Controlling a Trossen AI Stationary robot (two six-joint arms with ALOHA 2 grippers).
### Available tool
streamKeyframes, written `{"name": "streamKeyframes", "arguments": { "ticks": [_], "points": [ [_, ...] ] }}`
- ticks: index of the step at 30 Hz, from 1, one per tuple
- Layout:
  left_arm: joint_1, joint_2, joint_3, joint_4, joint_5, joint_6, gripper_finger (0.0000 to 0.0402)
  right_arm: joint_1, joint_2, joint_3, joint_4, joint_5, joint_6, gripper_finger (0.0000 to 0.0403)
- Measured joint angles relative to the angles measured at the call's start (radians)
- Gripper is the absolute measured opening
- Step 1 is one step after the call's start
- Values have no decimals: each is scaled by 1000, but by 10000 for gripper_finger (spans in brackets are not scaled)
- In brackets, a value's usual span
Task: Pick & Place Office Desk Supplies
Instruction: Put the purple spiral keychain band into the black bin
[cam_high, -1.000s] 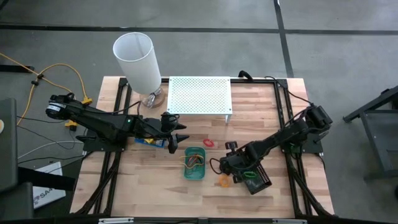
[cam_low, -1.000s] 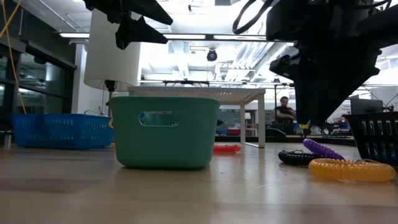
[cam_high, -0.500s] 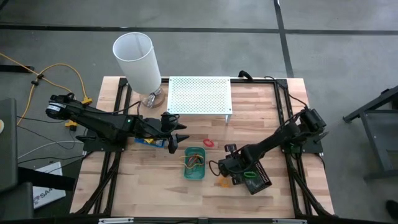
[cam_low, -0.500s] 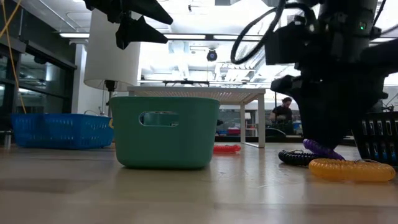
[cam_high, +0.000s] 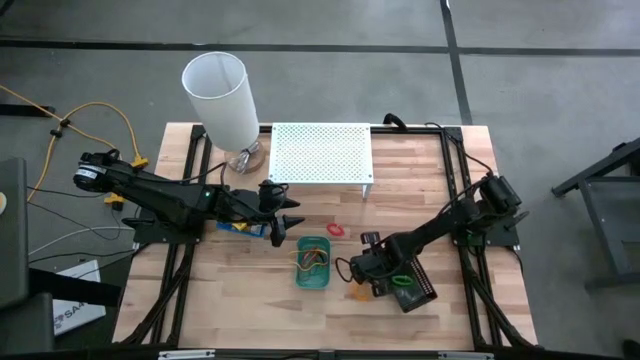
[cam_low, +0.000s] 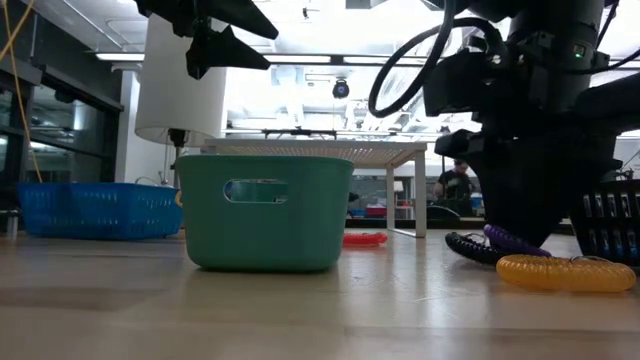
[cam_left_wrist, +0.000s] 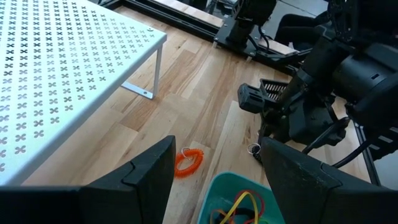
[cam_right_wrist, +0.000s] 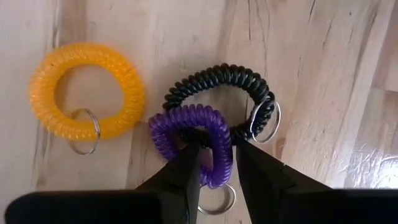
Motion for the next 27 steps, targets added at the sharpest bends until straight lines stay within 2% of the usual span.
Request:
{"name": "streamKeyframes", "arguments": {
  "ticks": [4,14,27],
  "points": [
    [0,0,0,0,0,0,230,-1,4,-2,-3,3,0,84],
    [0,0,0,0,0,0,230,-1,4,-2,-5,2,0,25],
    [0,0,0,0,0,0,230,-6,-35,3,-12,-9,-1,26]
  ]
}}
